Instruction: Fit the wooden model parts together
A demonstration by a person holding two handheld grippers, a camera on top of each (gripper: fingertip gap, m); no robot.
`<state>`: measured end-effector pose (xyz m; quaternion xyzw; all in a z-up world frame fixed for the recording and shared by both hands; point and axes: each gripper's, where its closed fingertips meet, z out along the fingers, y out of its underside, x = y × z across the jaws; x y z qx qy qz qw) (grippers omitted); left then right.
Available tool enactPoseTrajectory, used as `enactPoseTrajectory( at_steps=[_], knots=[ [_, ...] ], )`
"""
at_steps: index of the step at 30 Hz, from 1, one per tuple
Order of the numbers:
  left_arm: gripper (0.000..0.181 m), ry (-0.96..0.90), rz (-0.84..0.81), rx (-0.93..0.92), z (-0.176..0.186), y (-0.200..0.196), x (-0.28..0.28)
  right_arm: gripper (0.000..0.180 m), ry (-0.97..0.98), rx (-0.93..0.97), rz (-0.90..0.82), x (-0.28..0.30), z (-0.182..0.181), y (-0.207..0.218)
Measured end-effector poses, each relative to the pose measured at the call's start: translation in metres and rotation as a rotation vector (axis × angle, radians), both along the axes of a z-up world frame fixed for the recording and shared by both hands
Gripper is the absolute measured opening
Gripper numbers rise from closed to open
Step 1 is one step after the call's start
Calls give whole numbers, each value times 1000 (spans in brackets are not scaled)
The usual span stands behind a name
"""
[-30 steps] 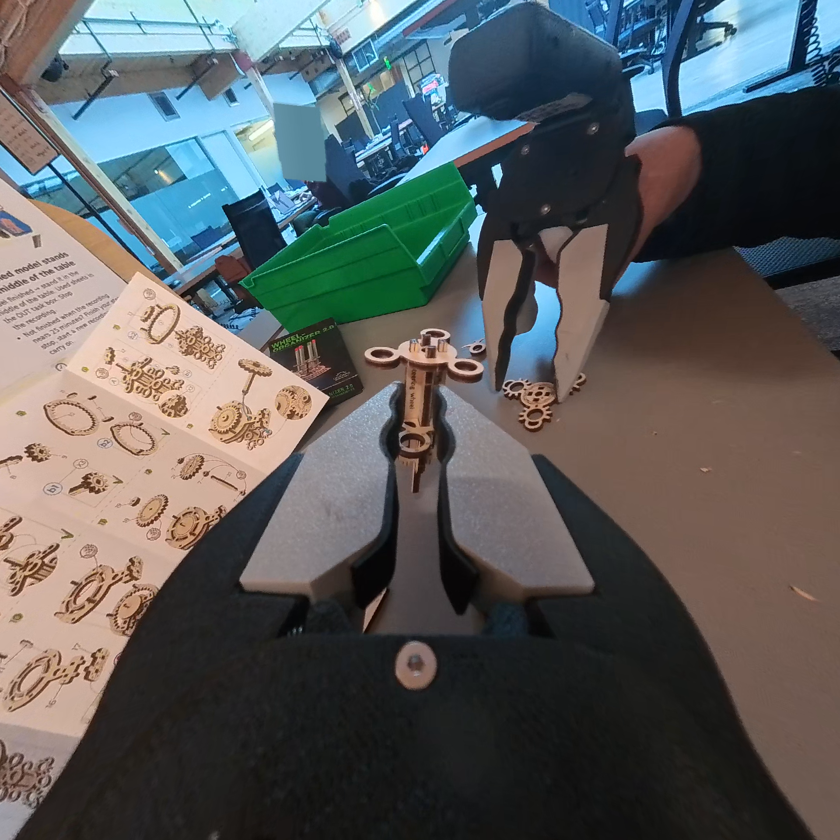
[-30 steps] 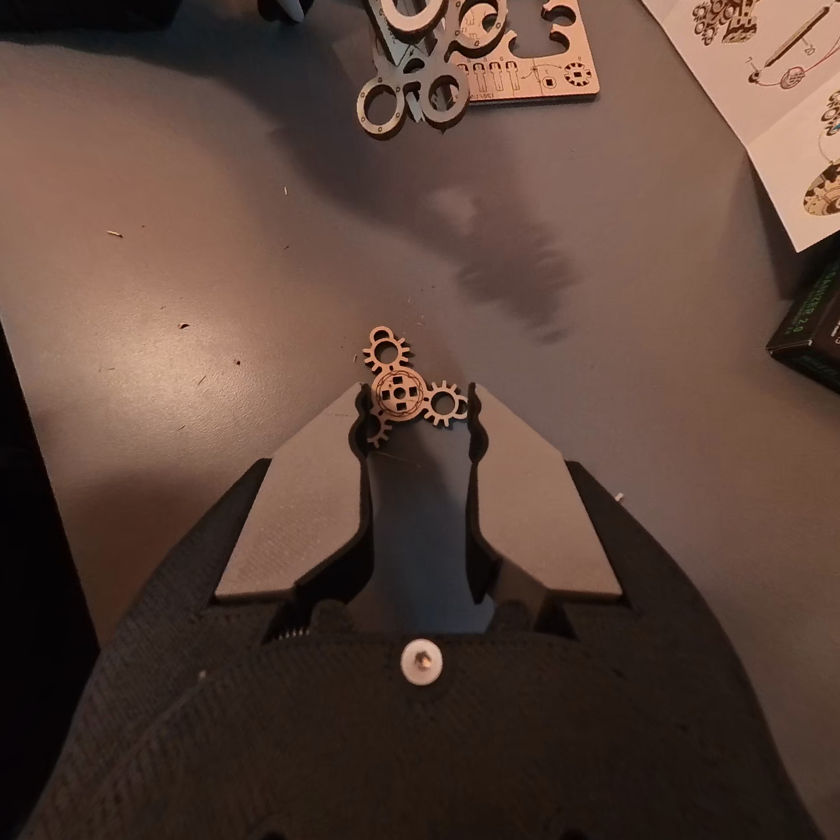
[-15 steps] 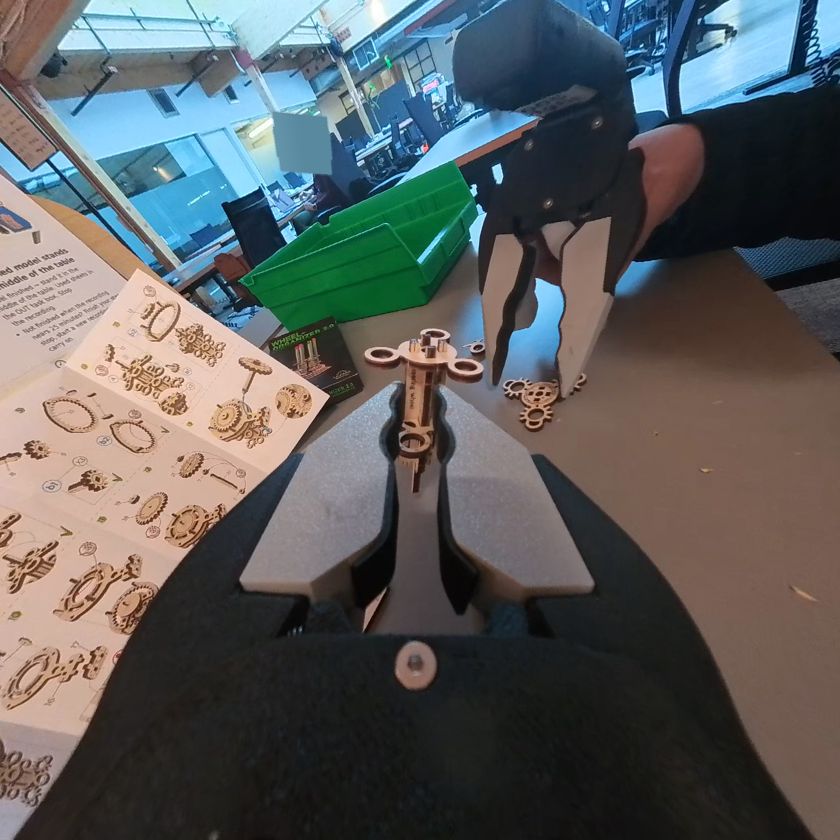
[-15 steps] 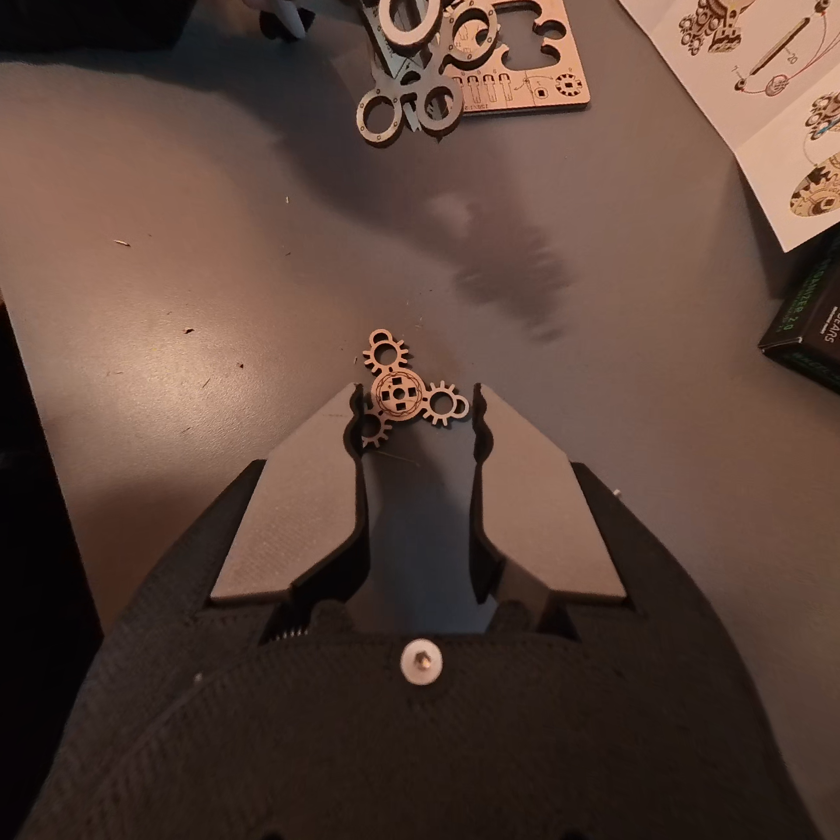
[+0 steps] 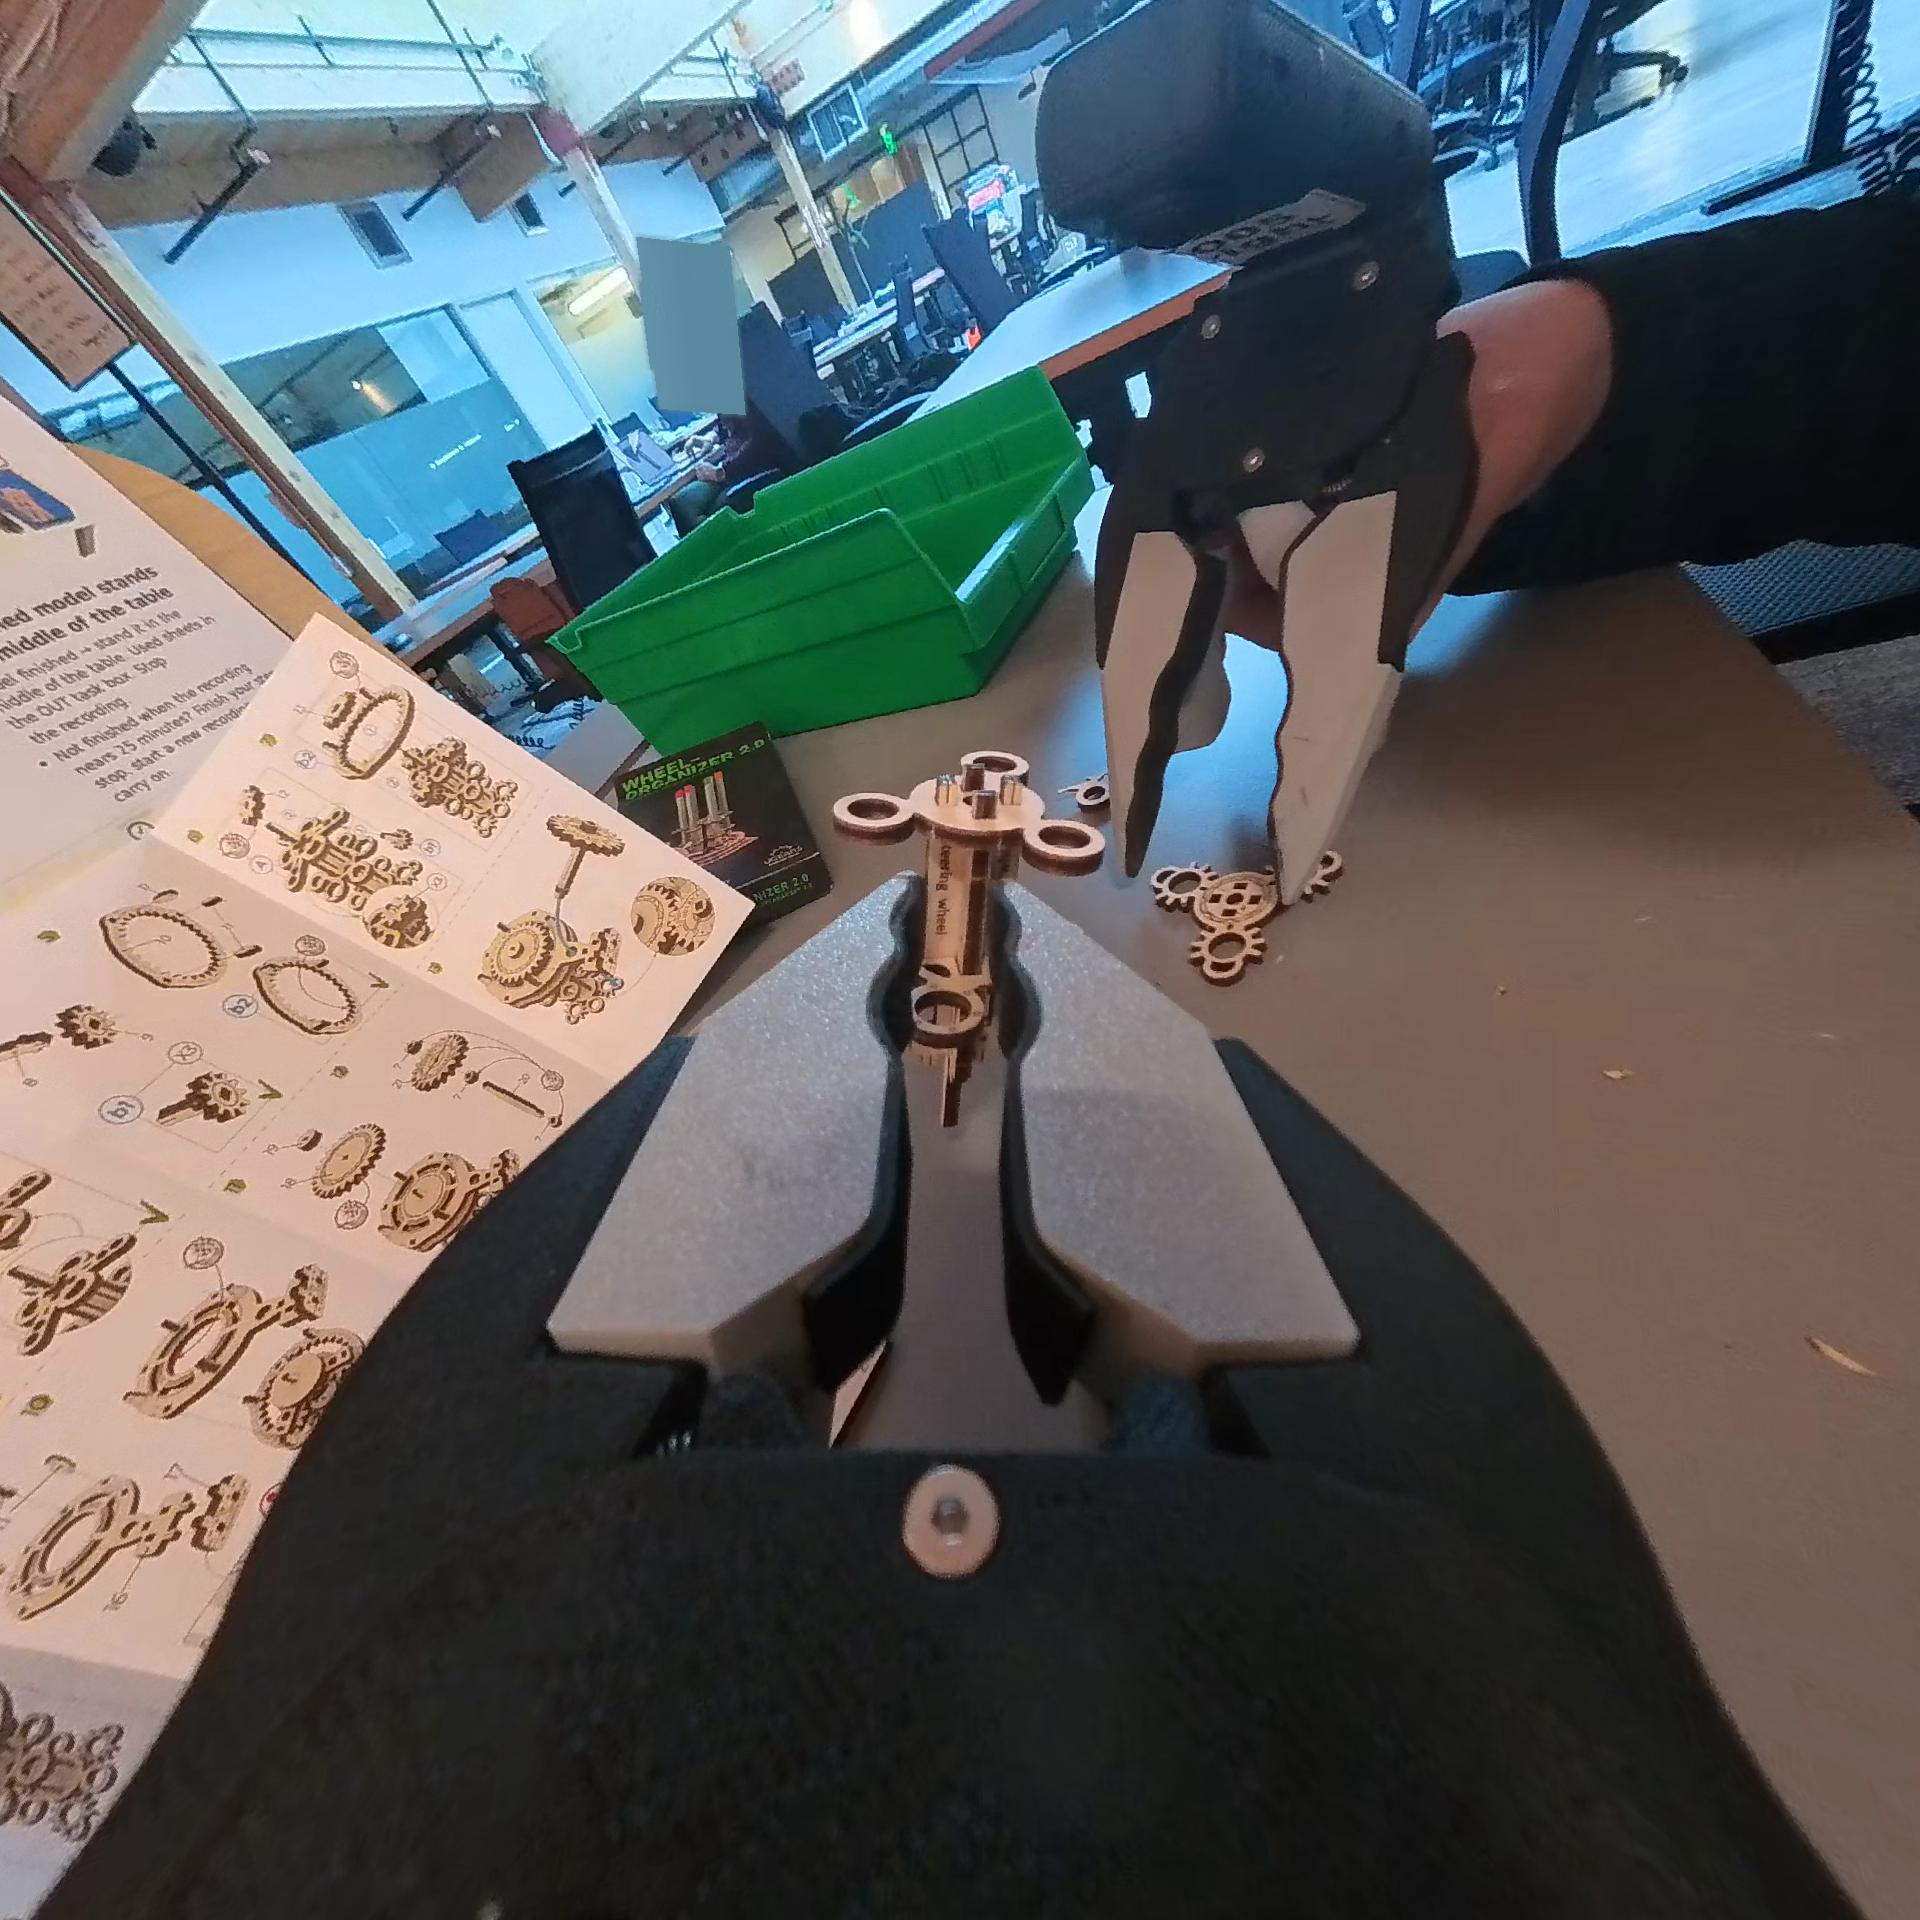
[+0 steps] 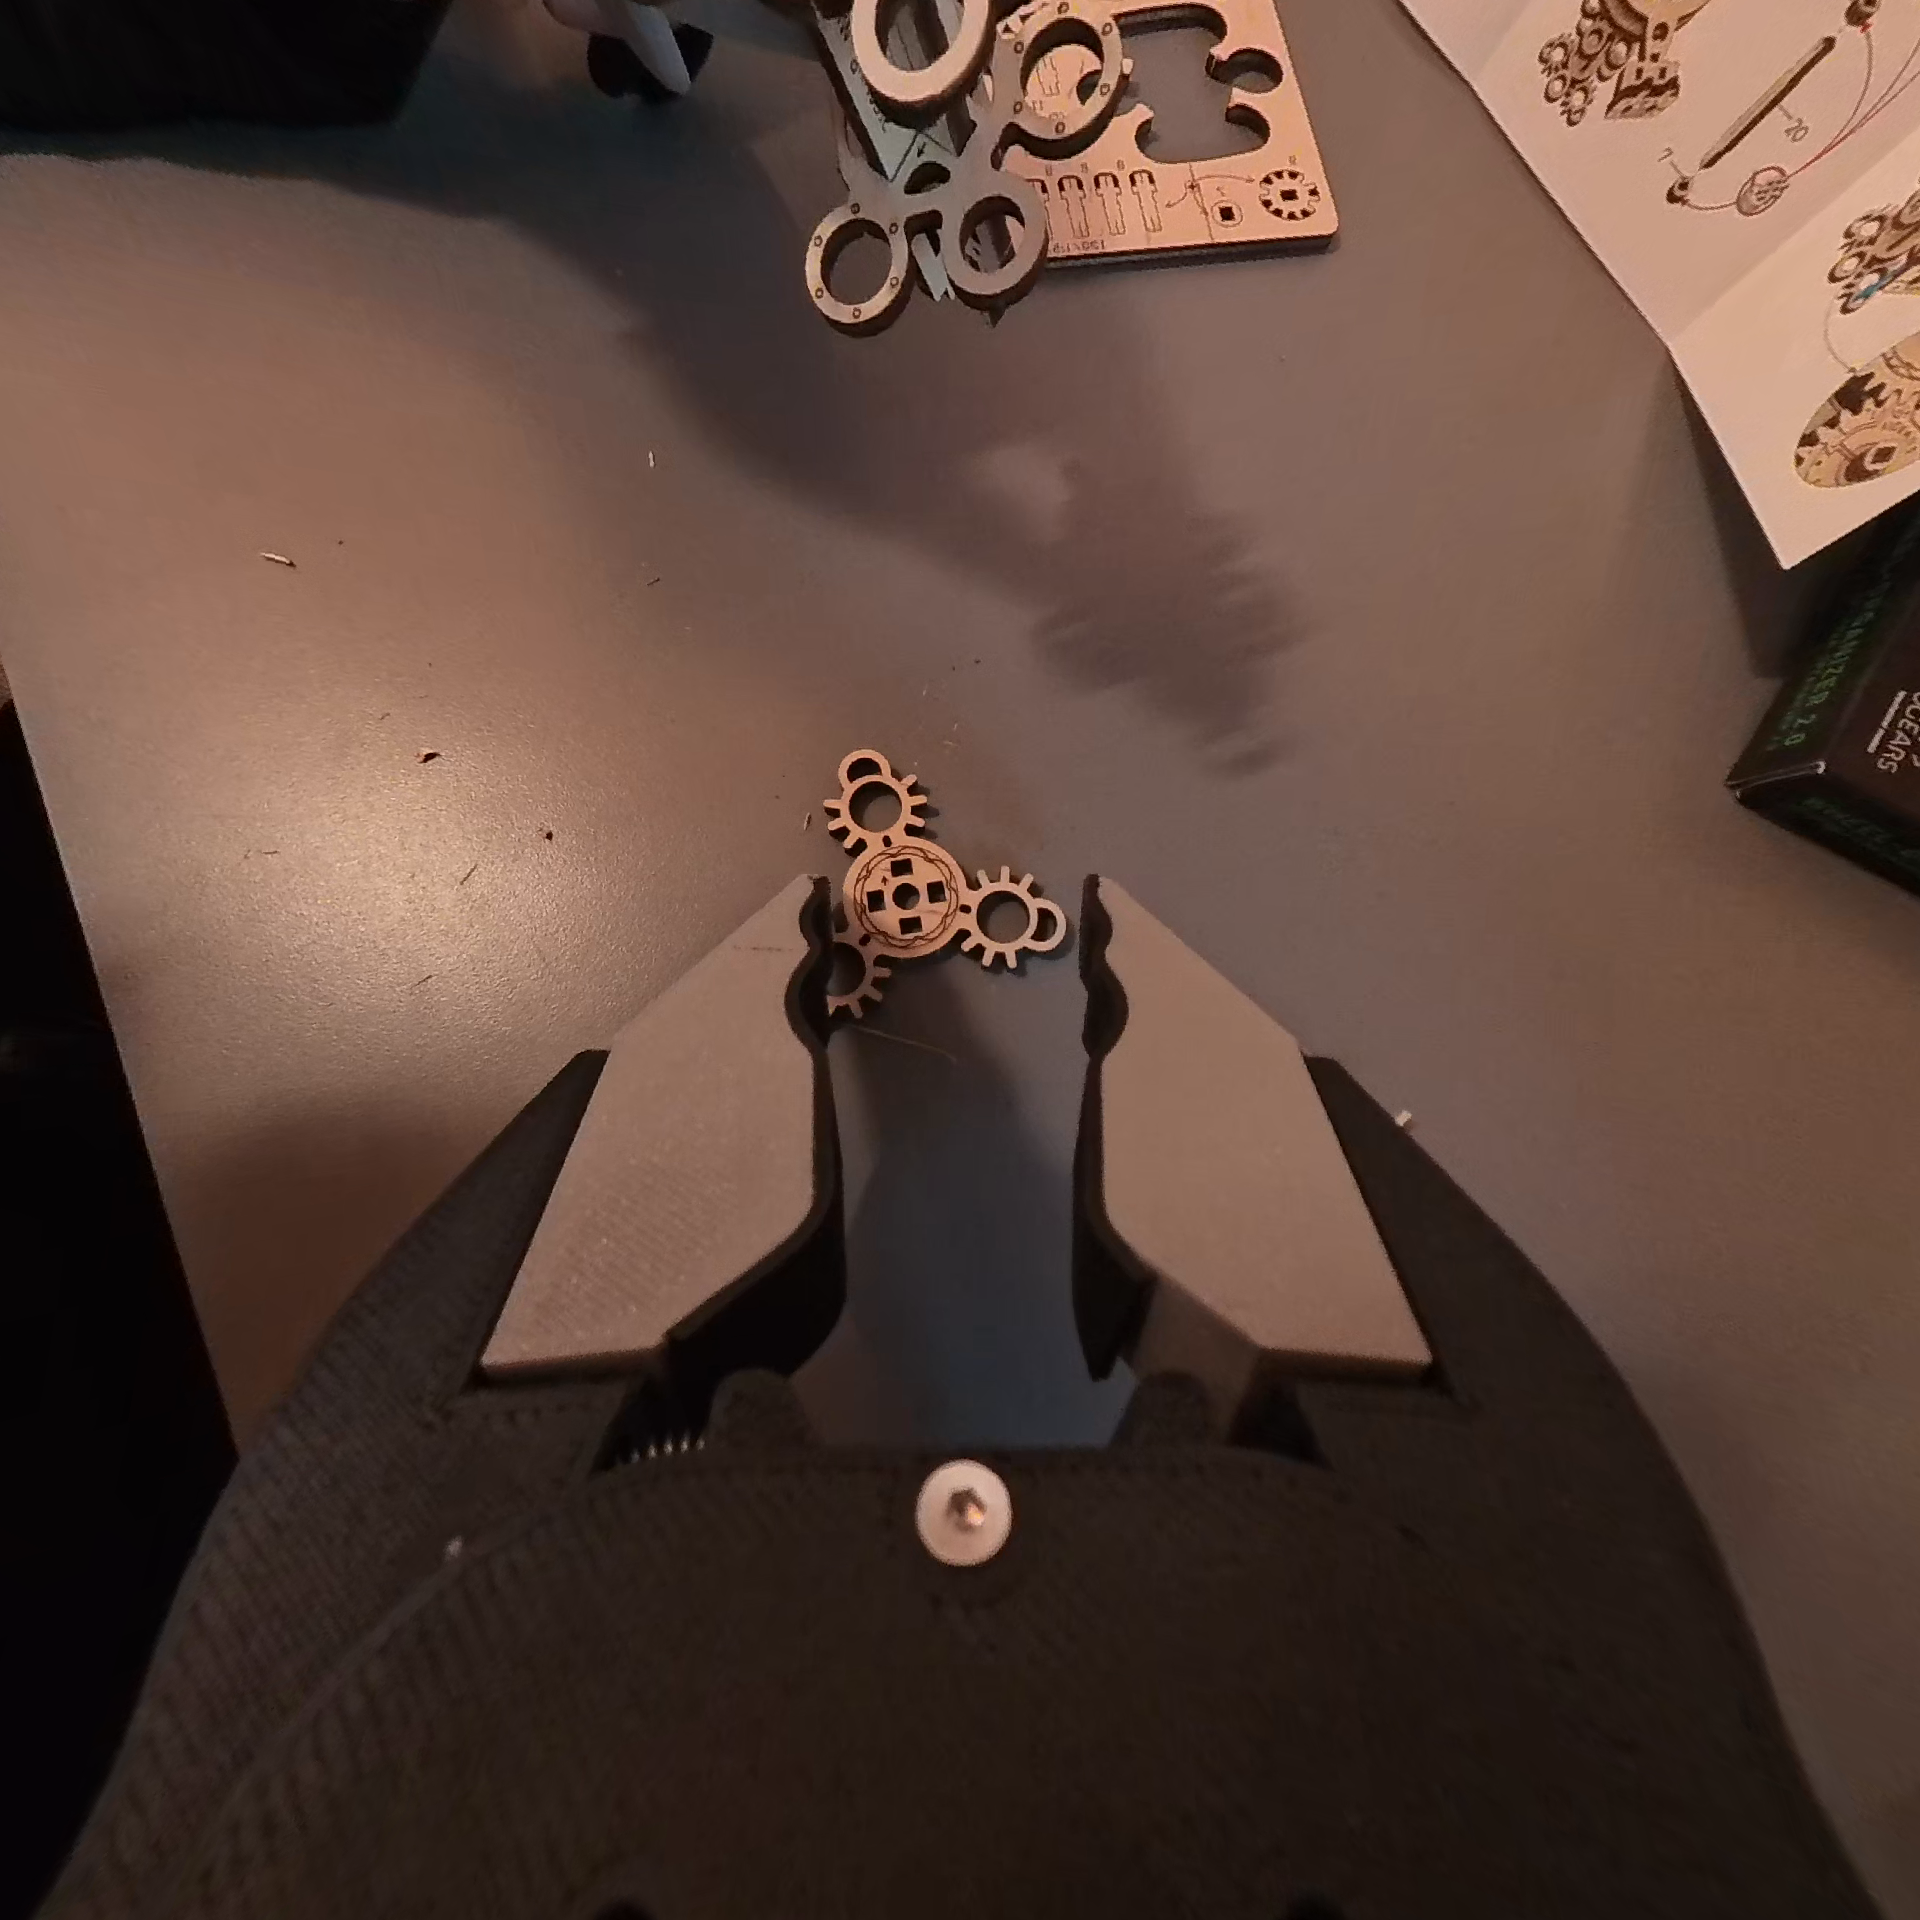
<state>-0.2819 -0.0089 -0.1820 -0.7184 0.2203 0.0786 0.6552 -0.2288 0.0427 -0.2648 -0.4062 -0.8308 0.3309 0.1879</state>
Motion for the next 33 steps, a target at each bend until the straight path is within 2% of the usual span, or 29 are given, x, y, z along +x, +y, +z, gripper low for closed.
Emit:
enactPoseTrajectory(
  at_steps=[13, 23, 33],
  knots=[
    [8, -27, -28, 42, 8, -3, 2, 44, 14, -3, 0, 0, 4, 0],
    [9, -173, -107, 115, 27, -11, 4, 44, 50, -27, 7, 0, 14, -3],
    [9, -63, -102, 119, 23, -10, 11, 45, 232, -134, 36, -6, 56, -16]
  ],
)
